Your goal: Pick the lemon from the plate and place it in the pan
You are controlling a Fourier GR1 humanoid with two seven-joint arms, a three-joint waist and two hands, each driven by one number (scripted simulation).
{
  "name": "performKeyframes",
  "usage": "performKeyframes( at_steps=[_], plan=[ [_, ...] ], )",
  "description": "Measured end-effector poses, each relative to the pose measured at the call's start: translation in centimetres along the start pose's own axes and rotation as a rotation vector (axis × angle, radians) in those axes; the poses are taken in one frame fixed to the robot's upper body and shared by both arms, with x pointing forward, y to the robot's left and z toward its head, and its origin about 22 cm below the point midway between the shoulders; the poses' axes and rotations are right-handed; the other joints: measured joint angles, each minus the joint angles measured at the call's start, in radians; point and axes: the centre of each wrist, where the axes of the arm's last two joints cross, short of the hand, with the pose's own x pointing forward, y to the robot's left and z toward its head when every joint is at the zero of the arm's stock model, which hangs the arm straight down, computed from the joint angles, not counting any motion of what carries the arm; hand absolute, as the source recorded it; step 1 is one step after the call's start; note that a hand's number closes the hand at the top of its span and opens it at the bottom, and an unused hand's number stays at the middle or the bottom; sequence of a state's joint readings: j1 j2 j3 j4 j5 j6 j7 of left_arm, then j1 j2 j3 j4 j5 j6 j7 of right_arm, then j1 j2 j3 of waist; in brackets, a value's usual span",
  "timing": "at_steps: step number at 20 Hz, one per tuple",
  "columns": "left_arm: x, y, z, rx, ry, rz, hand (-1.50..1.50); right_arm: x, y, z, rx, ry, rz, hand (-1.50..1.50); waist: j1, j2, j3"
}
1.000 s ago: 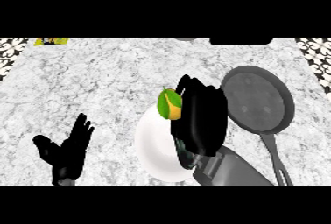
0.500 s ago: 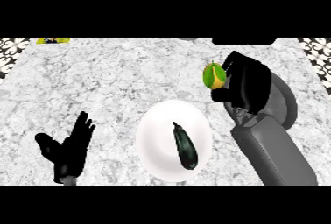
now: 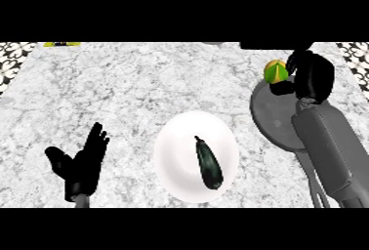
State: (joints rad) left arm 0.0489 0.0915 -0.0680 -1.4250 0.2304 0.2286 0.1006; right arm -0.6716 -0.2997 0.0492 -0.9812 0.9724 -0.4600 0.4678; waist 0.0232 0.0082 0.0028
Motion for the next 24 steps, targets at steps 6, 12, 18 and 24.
performKeyframes(
  at_steps=[6,12,18,24],
  plan=[
    [0.3,0.2,-0.2,-0.017,-0.006,-0.002,0.00,-4.5,1.6,-2.3,0.080,0.090,0.110,-1.50,0.020,0.007,0.000],
    [0.3,-0.2,-0.2,-0.032,-0.007,-0.007,0.00,-7.7,2.4,-3.2,0.142,0.094,0.088,-1.50,0.033,0.014,0.002],
    [0.5,-0.6,-0.1,-0.027,-0.003,-0.002,0.00,-7.7,2.0,-3.8,0.101,0.059,-0.185,-1.50,0.031,0.014,0.004],
    [0.1,-0.4,0.3,-0.011,0.000,0.004,0.00,-9.4,0.7,-4.5,0.069,0.075,-0.531,-1.50,0.013,0.008,0.003]
  ],
)
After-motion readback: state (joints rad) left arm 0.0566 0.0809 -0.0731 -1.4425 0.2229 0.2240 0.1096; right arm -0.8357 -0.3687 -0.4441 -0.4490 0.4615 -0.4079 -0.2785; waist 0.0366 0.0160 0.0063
